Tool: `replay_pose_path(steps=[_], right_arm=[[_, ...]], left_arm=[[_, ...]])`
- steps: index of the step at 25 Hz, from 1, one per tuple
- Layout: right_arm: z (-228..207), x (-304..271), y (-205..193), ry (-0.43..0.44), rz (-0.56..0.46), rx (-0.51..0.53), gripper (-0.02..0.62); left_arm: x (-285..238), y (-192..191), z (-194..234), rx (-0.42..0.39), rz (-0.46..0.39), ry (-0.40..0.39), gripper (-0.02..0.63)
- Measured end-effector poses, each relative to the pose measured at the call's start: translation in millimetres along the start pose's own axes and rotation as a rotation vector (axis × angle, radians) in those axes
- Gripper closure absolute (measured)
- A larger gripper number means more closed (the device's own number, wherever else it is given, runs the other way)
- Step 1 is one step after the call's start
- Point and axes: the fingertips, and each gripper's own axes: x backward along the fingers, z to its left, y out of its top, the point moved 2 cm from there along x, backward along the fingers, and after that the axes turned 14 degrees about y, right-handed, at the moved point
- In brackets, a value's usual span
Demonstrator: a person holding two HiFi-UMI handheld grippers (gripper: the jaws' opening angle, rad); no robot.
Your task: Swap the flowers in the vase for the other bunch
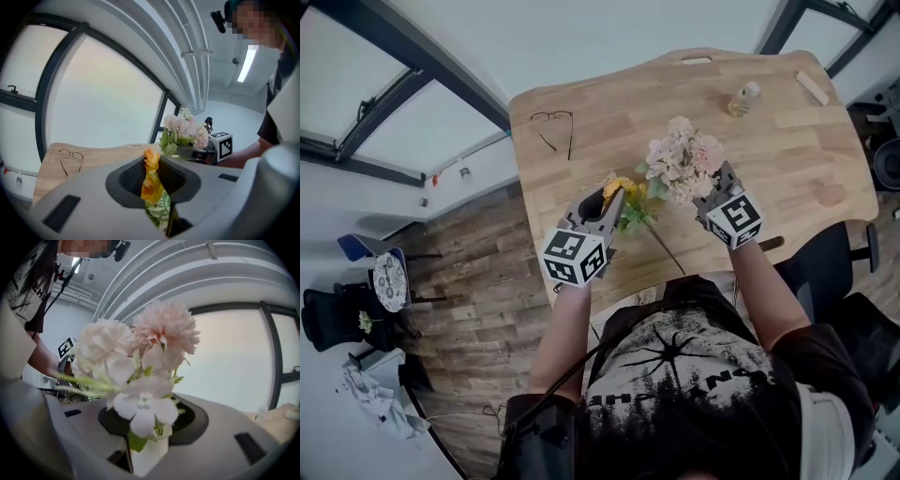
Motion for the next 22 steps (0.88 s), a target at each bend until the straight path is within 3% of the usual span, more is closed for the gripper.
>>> replay_pose_path(steps=[8,22], right_arm=[[-9.1,0.6,-18.5,-0.020,0.011,-0.117,0.371],[-2.5,-5.2,-33.5,0.012,0.021,-0.155,0.321]], left_arm=[[-1.6,-5.2,2.8,-0.001,0.016,0.002,0.526],[-2.1,-1.5,4.1,-0.039,-0.002,0.007,0.525]])
